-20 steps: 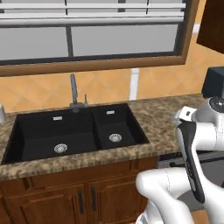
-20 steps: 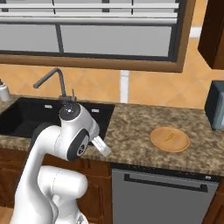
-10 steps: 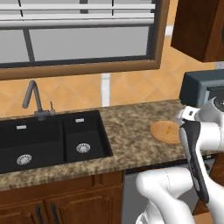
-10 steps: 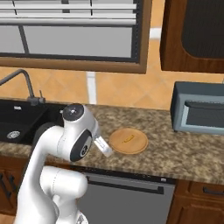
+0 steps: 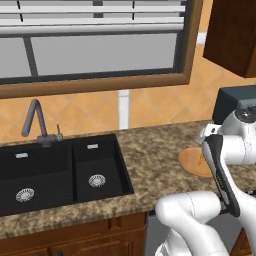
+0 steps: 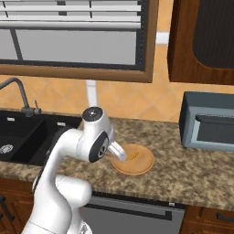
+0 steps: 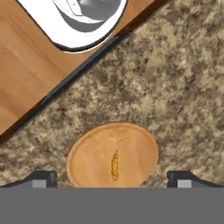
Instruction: Pick up the knife from the drawer and place it on the cutting board. Then place the meat from the plate to the cutting board.
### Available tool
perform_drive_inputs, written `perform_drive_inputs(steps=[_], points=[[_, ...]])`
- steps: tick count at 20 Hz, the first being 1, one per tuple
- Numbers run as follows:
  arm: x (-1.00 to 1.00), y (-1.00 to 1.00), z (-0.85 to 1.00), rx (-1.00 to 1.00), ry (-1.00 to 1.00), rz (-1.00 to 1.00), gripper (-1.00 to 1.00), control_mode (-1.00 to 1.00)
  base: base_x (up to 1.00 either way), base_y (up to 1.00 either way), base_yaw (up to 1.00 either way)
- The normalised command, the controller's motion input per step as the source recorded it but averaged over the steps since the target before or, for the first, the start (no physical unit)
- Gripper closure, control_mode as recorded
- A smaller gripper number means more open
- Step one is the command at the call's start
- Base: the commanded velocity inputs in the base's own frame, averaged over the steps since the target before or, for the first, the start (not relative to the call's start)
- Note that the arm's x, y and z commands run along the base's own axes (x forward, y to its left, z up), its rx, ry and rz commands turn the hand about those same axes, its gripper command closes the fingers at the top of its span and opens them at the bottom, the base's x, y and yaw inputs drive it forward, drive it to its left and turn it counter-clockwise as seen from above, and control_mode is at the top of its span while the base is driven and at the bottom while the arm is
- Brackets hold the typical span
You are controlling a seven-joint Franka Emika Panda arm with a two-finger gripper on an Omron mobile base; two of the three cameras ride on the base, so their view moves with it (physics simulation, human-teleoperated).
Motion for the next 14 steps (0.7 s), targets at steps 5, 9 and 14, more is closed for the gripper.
perform_drive_inputs(steps=[5,9,14], points=[[0.13,-0.28,-0.62,0.00,0.26,0.18,-1.00,-1.00,0.00,0.00,0.00],[0.65,0.00,-0.50,-0.01,0.17,0.03,-1.00,-1.00,0.00,0.00,0.00],[0.74,-0.07,-0.30,0.00,0.06,0.00,-1.00,-1.00,0.00,0.00,0.00]])
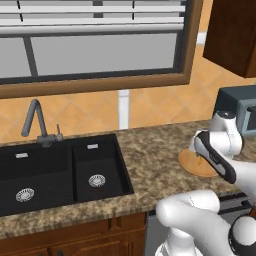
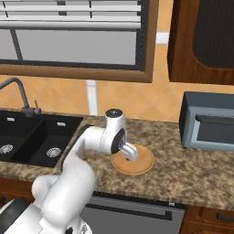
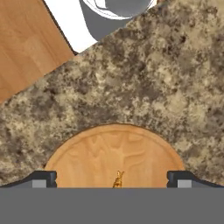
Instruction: Pick up the knife from the drawer and place it on the cutting board. Then place the meat from the plate to the cutting board.
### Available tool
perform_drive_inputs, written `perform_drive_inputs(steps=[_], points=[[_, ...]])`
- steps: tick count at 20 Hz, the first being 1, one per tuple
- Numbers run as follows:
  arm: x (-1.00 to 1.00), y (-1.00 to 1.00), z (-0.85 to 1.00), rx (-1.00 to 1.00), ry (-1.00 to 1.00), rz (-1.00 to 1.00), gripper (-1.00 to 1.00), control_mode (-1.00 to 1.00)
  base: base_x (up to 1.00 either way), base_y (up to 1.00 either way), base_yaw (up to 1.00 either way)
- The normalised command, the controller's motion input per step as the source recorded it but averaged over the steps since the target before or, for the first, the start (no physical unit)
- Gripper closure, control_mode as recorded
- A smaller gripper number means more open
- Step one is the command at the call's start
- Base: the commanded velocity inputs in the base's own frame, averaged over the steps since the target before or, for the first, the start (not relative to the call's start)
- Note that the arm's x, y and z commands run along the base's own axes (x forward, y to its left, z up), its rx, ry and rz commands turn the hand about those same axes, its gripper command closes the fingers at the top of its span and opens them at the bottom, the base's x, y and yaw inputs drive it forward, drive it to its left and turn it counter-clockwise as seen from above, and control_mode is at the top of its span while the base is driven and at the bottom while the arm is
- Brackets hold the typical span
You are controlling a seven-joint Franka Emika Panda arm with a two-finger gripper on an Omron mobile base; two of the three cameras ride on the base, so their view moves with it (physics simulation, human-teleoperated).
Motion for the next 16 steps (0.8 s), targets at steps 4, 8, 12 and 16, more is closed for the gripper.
perform_drive_inputs(steps=[4,8,12,16], points=[[0.69,-0.20,-0.49,0.00,0.06,0.00,-1.00,-1.00,0.00,0.00,0.00],[0.18,-0.34,-0.34,0.00,0.13,0.07,-1.00,-1.00,0.00,0.00,0.00],[0.23,-0.50,-0.28,-0.01,0.06,0.01,-1.00,-1.00,0.00,0.00,0.00],[0.17,-0.09,-0.12,-0.01,0.08,0.00,-1.00,-1.00,0.00,0.00,0.00]])
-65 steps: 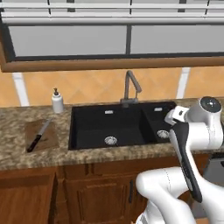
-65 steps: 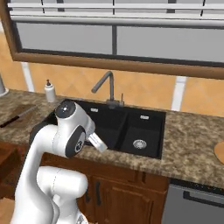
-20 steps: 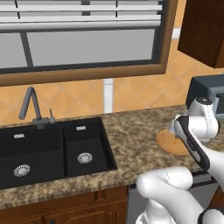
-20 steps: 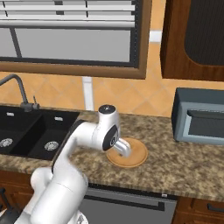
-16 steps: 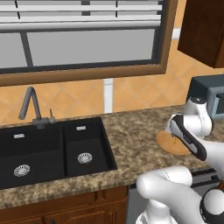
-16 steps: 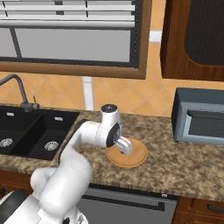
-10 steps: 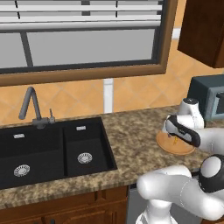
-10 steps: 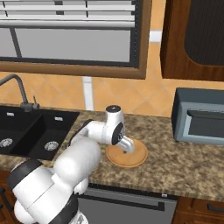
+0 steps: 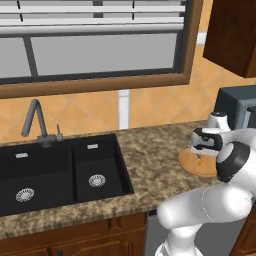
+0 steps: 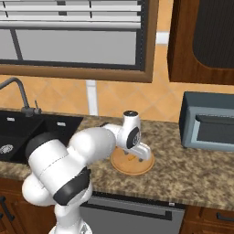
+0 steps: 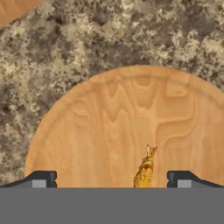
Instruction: Pick up the knife from the drawer and place it on the cutting board. Then place the meat from the plate to the cutting board.
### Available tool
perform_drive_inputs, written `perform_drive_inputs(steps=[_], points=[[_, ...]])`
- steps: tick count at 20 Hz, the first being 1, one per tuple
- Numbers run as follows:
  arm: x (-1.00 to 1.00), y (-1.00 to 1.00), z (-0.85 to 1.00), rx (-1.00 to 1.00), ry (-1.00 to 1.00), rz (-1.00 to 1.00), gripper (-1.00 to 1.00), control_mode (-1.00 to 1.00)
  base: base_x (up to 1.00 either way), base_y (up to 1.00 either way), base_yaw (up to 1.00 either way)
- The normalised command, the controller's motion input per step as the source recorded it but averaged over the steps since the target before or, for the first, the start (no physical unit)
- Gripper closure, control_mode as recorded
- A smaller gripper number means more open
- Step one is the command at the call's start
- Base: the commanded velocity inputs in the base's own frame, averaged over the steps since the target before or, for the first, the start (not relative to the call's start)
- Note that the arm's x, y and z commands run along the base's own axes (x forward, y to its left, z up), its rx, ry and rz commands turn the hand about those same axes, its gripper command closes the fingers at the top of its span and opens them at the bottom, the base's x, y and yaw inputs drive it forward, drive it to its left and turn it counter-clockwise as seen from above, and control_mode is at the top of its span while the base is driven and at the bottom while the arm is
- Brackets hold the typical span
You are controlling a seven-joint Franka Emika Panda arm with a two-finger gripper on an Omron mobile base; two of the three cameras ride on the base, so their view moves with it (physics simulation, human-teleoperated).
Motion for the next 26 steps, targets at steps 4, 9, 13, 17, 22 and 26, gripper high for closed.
perform_drive_inputs(steps=[4,9,13,17,22,26], points=[[0.38,0.00,-0.15,-0.01,0.04,0.00,-1.00,-1.00,0.00,0.00,0.00],[0.07,0.00,-0.42,-0.02,0.08,0.00,-1.00,-1.00,0.00,0.00,0.00],[0.15,0.06,-0.20,0.00,0.00,0.00,-1.00,-1.00,0.00,0.00,0.00],[0.05,0.00,-0.08,0.00,-0.04,0.00,-1.00,-1.00,0.00,0.00,0.00],[0.01,0.01,-0.37,0.00,0.00,0.00,1.00,-1.00,0.00,0.00,0.00],[0.05,0.00,-0.33,0.00,-0.05,0.00,1.00,-1.00,0.00,0.00,0.00]])
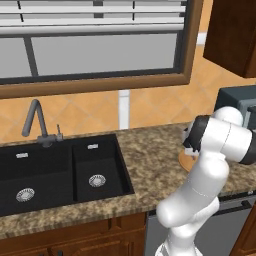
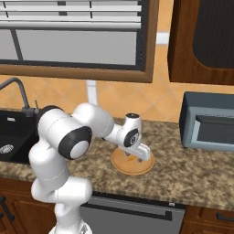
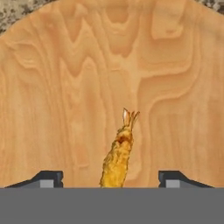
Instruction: Pick up the knife from the drawer and place it on the cutting board. Then place the meat from the plate to the cutting board.
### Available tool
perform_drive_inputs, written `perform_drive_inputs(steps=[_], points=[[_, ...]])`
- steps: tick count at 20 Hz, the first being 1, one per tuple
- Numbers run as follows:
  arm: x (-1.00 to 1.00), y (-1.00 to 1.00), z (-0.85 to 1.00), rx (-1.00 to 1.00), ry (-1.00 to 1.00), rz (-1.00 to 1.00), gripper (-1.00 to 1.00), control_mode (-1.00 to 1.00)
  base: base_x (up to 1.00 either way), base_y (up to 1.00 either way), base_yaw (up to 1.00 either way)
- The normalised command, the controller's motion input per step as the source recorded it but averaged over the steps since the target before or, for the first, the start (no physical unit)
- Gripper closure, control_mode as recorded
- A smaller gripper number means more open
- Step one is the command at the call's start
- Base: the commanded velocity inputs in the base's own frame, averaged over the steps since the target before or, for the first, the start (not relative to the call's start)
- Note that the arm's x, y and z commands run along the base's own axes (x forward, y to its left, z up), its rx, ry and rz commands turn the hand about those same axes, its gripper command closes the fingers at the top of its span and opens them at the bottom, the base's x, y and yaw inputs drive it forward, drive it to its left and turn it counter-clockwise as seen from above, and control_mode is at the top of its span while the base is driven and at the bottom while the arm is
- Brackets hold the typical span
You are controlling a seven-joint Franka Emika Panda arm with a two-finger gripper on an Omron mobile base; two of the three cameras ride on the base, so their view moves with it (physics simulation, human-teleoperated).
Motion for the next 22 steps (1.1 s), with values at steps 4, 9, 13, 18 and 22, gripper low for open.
perform_drive_inputs(steps=[4,9,13,18,22], points=[[0.00,0.00,-0.18,0.00,-0.08,0.00,1.00,-1.00,0.00,0.00,0.00],[-0.13,0.00,-0.10,0.00,-0.09,0.00,1.00,-1.00,0.00,0.00,0.00],[-0.33,0.00,-0.08,0.00,-0.11,0.00,1.00,-1.00,0.00,0.00,0.00],[-0.35,0.00,0.11,0.01,-0.08,-0.01,1.00,-1.00,0.00,0.00,0.00],[-0.10,0.15,1.00,0.03,-0.20,-0.03,1.00,-1.00,0.00,0.00,0.00]])
